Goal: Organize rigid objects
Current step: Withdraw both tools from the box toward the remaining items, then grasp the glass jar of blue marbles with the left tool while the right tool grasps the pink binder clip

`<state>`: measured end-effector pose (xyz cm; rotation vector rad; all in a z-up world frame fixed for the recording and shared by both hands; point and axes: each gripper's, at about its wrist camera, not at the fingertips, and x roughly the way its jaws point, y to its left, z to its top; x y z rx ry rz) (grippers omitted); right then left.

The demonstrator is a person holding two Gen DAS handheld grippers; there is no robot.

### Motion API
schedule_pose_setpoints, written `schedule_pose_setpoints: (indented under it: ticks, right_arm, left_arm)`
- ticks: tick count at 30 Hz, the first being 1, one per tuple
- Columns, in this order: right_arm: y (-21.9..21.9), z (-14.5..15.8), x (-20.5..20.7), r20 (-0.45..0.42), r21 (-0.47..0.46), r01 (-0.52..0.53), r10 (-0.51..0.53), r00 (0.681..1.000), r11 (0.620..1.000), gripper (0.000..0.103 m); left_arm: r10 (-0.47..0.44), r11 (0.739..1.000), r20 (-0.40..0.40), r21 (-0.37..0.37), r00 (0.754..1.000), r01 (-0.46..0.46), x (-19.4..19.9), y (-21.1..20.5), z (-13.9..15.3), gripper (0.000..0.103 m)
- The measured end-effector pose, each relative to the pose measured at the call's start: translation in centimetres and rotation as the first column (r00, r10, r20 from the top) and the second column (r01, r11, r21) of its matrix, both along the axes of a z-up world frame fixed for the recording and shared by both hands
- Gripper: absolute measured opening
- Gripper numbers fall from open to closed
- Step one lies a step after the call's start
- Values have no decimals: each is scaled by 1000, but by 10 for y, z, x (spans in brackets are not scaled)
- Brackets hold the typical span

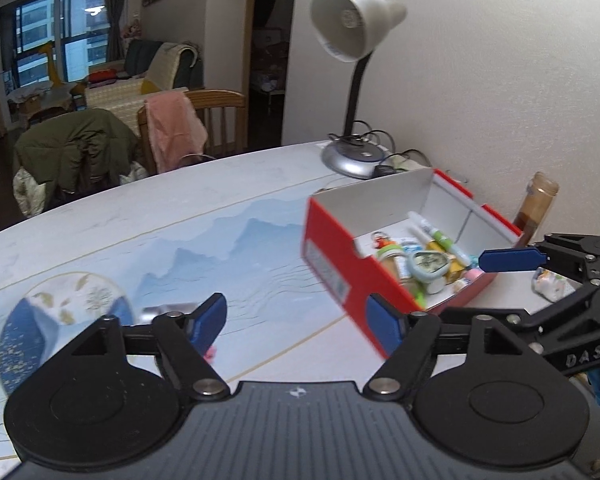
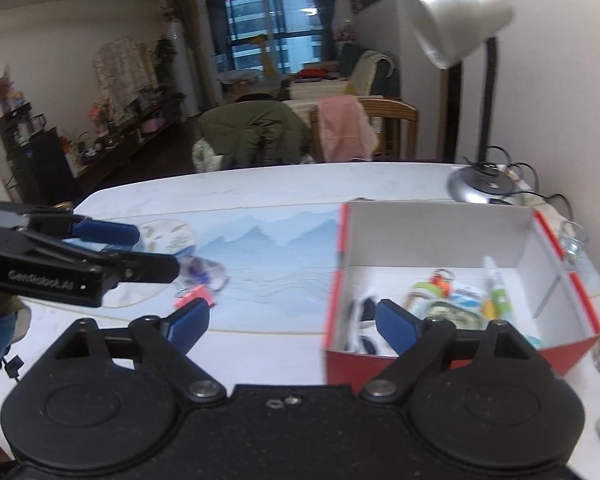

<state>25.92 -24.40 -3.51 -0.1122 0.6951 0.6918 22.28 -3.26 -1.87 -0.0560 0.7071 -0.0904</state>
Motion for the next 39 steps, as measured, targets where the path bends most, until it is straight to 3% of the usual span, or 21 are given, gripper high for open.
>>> schedule_pose_setpoints:
  ticks: [13, 20, 27, 34, 39]
  right_arm:
    - [75, -16, -25, -16, -38, -73, 72, 997, 997, 93]
    - [105, -27, -23, -18, -55, -104, 104, 994, 993, 93]
    - [127, -45, -11, -22, -74, -147, 145, 989, 986, 97]
    - [146, -75, 9, -53, -114, -199, 194, 980, 973, 97]
    - [161, -92, 20, -74, -139, -247, 239, 968, 959, 96]
  left_arm:
    - [51, 999, -28, 4, 998, -51, -5, 67, -18, 85]
    - [80, 997, -33, -5, 996, -80, 11, 89, -33, 101]
    - [107, 994, -54, 2, 993, -107, 39, 99, -56, 102]
    - [120, 992, -122, 59, 985, -114, 74, 100, -90, 102]
    - [136, 990, -164, 59, 977, -128, 97, 102, -109, 102]
